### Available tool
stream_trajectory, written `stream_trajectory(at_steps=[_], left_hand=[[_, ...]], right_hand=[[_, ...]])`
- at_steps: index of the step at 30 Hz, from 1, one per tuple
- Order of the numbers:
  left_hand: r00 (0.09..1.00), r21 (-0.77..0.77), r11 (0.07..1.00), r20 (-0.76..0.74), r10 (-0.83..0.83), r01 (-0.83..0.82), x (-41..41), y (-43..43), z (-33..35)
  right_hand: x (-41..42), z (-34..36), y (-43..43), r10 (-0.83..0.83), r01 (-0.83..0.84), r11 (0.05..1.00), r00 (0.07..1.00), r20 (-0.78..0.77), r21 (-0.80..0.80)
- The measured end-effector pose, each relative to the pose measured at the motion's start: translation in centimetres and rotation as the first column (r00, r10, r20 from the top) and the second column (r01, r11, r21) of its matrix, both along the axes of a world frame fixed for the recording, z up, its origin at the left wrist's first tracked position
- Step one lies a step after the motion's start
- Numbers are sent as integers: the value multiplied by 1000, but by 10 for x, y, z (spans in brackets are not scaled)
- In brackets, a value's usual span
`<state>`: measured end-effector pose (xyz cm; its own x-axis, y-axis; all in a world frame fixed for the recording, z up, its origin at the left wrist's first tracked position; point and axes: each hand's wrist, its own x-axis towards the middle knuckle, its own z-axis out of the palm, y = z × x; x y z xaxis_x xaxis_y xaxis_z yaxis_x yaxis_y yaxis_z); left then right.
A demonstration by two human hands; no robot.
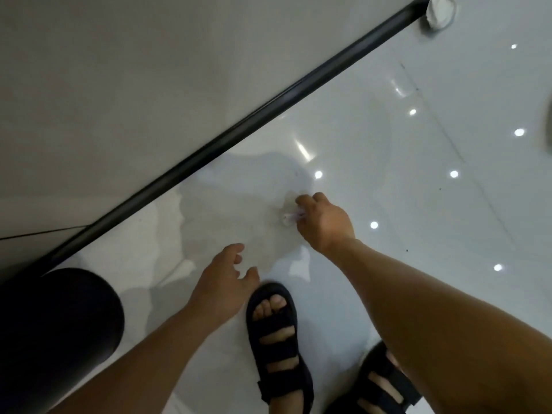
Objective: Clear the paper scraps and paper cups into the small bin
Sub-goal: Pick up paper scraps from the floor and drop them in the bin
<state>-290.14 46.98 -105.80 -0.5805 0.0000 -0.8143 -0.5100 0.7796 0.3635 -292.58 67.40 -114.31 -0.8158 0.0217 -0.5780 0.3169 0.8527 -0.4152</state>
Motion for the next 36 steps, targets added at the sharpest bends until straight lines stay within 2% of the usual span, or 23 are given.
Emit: stream_trajectory(at_steps=[2,4,7,9,11,15,18,21,24,27,31,36], left_hand=[[999,42,998,-15,45,-45,-9,14,15],[992,155,980,7,125,-124,-24,35,39],[977,373,903,99,189,-213,-50,67,79],[975,484,847,138,174,-220,-62,88,105],[984,504,845,93,154,-180,-70,106,128],[991,398,909,-8,137,-122,-73,141,154],[996,329,943,-53,69,-48,-76,165,144],[993,240,971,-112,33,-5,-80,187,111],[988,155,988,-154,30,-5,-84,212,71],[977,100,991,-187,102,-84,-86,237,35],[966,75,982,-185,183,-172,-85,266,-4],[939,124,965,-232,255,-232,-98,281,-39]], right_hand=[[10,31,1,-17,6,993,997,-82,-122],[14,72,4,24,-61,969,987,-156,-240],[10,132,18,126,-196,930,965,-231,-311],[3,164,36,132,-234,912,945,-301,-337],[-4,190,58,122,-240,909,935,-333,-340],[-16,216,114,141,-206,953,951,-277,-221],[-38,197,167,172,-196,976,959,-226,-91],[-79,153,233,225,-215,968,972,-66,133],[-136,106,288,68,-64,958,998,-2,278],[-194,65,317,-99,120,954,991,-89,273],[-257,20,325,-72,98,957,992,-102,274],[-295,-25,322,-95,99,920,995,-29,378]])
